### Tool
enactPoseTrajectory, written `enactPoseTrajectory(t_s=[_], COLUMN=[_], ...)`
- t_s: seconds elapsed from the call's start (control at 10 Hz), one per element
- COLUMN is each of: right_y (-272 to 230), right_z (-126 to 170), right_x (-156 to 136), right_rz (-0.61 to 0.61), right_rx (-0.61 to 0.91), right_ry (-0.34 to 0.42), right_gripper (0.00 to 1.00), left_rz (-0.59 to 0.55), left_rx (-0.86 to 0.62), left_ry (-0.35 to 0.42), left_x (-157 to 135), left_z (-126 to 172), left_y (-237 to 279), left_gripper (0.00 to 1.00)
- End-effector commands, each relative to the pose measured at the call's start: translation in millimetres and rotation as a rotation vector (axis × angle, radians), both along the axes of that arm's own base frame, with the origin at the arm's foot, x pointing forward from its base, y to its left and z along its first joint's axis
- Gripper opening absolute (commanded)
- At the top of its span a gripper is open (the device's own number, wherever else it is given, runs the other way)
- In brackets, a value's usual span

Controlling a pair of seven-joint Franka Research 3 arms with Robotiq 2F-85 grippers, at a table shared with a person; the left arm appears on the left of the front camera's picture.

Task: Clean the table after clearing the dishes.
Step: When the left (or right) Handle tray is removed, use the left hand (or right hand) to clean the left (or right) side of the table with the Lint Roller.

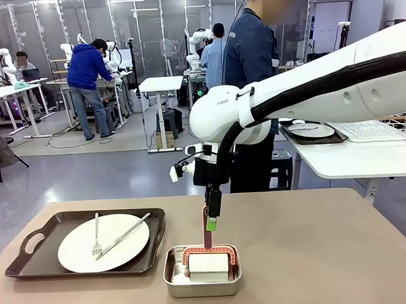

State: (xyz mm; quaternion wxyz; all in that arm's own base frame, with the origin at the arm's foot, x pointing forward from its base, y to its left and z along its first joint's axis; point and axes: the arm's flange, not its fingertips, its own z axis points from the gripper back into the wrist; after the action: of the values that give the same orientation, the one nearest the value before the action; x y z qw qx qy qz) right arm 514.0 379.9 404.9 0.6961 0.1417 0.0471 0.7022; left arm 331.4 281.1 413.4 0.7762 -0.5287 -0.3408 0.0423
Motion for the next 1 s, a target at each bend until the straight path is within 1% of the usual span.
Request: enactPoseTrajectory(t_s=[0.0,0.2,0.3,0.4,0.5,0.6,0.7,0.9], right_y=[12.7,17.4,19.1,21.0,22.8,23.4,23.9,24.3], right_z=[1.5,-0.9,-1.6,-2.8,-3.0,-1.9,-1.1,-2.6], right_x=[2.7,2.0,2.4,3.3,3.9,4.2,4.5,4.7], right_rz=[-0.008,0.001,0.004,0.004,0.008,0.007,0.008,0.011], right_rx=[-0.056,-0.08,-0.082,-0.088,-0.096,-0.1,-0.101,-0.112], right_ry=[0.017,0.033,0.037,0.043,0.042,0.042,0.042,0.054], right_gripper=[1.0,1.0,0.98,0.78,0.43,0.18,0.0,0.0], left_rz=[-0.007,-0.007,-0.007,-0.007,-0.007,-0.007,-0.007,-0.007], left_rx=[-0.001,-0.001,-0.001,-0.001,-0.001,-0.001,-0.001,-0.001], left_ry=[-0.003,-0.003,-0.003,-0.003,-0.003,-0.003,-0.003,-0.003], left_x=[-4.3,-4.3,-4.3,-4.3,-4.3,-4.3,-4.3,-4.3], left_z=[-0.1,-0.1,-0.1,-0.1,-0.1,-0.1,-0.1,-0.1], left_y=[1.6,1.6,1.6,1.6,1.6,1.6,1.6,1.6], left_gripper=[1.0,1.0,1.0,1.0,1.0,1.0,1.0,1.0])
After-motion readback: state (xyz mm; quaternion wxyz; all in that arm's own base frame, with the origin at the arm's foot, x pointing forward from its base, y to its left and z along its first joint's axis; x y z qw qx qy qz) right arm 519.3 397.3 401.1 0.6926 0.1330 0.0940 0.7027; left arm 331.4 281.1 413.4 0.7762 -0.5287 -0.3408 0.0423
